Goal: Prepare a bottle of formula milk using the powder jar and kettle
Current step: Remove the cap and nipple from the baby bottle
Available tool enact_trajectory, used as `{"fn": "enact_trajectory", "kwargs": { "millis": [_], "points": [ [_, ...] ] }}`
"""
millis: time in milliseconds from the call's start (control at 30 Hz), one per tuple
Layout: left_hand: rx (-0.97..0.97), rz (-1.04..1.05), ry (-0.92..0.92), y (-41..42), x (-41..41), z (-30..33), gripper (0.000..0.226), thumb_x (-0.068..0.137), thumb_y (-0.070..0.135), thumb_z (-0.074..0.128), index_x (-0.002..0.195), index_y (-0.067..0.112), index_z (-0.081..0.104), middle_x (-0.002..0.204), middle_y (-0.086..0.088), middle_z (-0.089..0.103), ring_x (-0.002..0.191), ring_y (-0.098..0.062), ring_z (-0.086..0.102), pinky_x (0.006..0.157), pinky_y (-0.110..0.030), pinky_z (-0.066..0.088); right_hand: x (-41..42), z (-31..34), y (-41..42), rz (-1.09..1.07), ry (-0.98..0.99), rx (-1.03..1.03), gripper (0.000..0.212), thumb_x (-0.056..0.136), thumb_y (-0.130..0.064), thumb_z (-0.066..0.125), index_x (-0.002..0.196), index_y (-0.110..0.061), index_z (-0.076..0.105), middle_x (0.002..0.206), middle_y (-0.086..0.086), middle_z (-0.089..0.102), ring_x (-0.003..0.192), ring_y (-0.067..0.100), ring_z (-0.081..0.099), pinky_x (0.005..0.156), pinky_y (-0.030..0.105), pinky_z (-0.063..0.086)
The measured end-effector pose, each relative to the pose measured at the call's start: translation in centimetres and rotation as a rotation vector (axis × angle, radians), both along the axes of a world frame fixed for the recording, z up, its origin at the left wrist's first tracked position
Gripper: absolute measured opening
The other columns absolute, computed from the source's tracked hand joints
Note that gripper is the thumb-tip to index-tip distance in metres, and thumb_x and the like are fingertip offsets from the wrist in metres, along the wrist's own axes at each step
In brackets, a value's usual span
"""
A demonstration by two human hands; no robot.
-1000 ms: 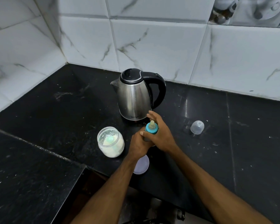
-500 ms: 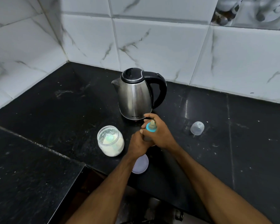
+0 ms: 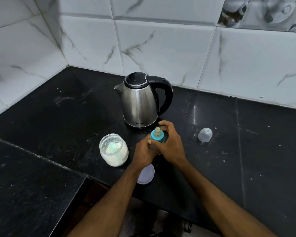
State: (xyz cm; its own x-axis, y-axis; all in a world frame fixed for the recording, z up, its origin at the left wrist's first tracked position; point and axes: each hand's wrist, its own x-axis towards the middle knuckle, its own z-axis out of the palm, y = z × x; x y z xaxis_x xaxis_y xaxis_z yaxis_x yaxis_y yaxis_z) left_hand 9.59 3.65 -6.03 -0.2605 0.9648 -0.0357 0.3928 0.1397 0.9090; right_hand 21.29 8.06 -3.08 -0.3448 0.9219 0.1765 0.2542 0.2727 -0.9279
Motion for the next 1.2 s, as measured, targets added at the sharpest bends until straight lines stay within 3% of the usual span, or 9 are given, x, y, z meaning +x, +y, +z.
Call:
{"fn": "enact_trajectory", "kwargs": {
  "millis": [167,267,367,533,600,767,900,1067,1200],
  "points": [
    [0.017,-0.013,0.002,0.1,-0.1,-0.2,0.055,0.078,0.017,0.082,0.128,0.024,0.059,0.118,0.010,0.067,0.108,-0.004,0.064,0.096,-0.024,0.053,1.4,0.8,1.9,0.277,-0.082,-0.031,0.079,0.072,-0.011,0.082,0.139,-0.020,0.041,0.118,-0.006,0.062,0.107,0.006,0.061,0.092,0.017,0.049],
    [0.010,-0.023,0.034,0.2,0.0,-0.1,0.054,0.081,0.019,0.080,0.130,0.022,0.057,0.118,0.010,0.065,0.107,-0.005,0.062,0.090,-0.015,0.051,0.7,0.7,1.5,0.163,-0.184,0.066,0.085,0.066,-0.028,0.088,0.137,-0.021,0.043,0.114,-0.003,0.051,0.102,0.007,0.053,0.087,0.014,0.044],
    [-0.013,-0.005,0.040,0.3,0.2,-0.1,0.058,0.081,0.018,0.080,0.134,0.020,0.054,0.116,0.014,0.059,0.103,0.000,0.057,0.080,-0.004,0.045,0.2,0.3,1.0,0.035,-0.200,0.132,0.079,0.067,-0.033,0.087,0.133,-0.018,0.046,0.109,-0.002,0.055,0.098,0.010,0.054,0.088,0.022,0.048],
    [0.021,-0.009,0.035,0.0,-0.2,-0.4,0.049,0.082,0.018,0.078,0.127,0.023,0.060,0.114,0.013,0.067,0.100,0.006,0.063,0.093,-0.020,0.054,0.4,0.7,1.0,0.188,-0.166,0.082,0.077,0.071,-0.014,0.079,0.138,-0.020,0.042,0.122,-0.001,0.056,0.109,0.013,0.056,0.096,0.038,0.052],
    [0.039,-0.015,0.062,0.1,-0.1,-0.4,0.046,0.084,0.023,0.076,0.127,0.023,0.060,0.114,0.015,0.066,0.101,0.008,0.062,0.092,-0.018,0.052,0.5,0.5,0.7,0.182,-0.158,0.104,0.078,0.068,-0.022,0.079,0.137,-0.020,0.043,0.129,-0.002,0.048,0.115,0.012,0.052,0.099,0.034,0.049],
    [0.015,-0.008,0.035,0.3,0.1,-0.4,0.056,0.083,0.021,0.078,0.134,0.018,0.055,0.124,0.005,0.064,0.113,-0.009,0.061,0.099,-0.027,0.051,0.2,0.4,0.6,-0.025,-0.242,0.146,0.072,0.068,-0.043,0.076,0.129,-0.020,0.047,0.109,-0.004,0.055,0.098,0.012,0.055,0.087,0.033,0.052],
    [0.022,-0.014,0.053,0.2,-0.3,-0.8,0.043,0.084,0.022,0.077,0.124,0.027,0.060,0.108,0.017,0.069,0.105,-0.001,0.066,0.086,-0.012,0.052,0.1,0.9,0.4,0.111,-0.208,0.099,0.076,0.070,-0.023,0.077,0.137,-0.022,0.041,0.124,-0.002,0.054,0.112,0.012,0.053,0.097,0.041,0.050],
    [-0.004,-0.003,0.060,0.4,0.1,-0.7,0.054,0.084,0.024,0.078,0.132,0.020,0.054,0.113,0.015,0.058,0.102,0.001,0.058,0.084,-0.007,0.045,0.3,1.5,0.6,-0.046,-0.395,0.252,0.078,0.070,-0.048,0.077,0.136,-0.021,0.044,0.122,-0.002,0.051,0.110,0.010,0.049,0.099,0.035,0.037],
    [0.004,-0.004,0.046,0.2,-0.1,-0.8,0.051,0.083,0.023,0.078,0.129,0.024,0.055,0.112,0.016,0.062,0.095,0.010,0.060,0.081,-0.003,0.047,0.1,1.7,0.3,-0.005,-0.406,0.222,0.073,0.074,-0.037,0.077,0.136,-0.023,0.042,0.117,-0.006,0.055,0.109,0.011,0.049,0.102,0.036,0.034]
  ]
}}
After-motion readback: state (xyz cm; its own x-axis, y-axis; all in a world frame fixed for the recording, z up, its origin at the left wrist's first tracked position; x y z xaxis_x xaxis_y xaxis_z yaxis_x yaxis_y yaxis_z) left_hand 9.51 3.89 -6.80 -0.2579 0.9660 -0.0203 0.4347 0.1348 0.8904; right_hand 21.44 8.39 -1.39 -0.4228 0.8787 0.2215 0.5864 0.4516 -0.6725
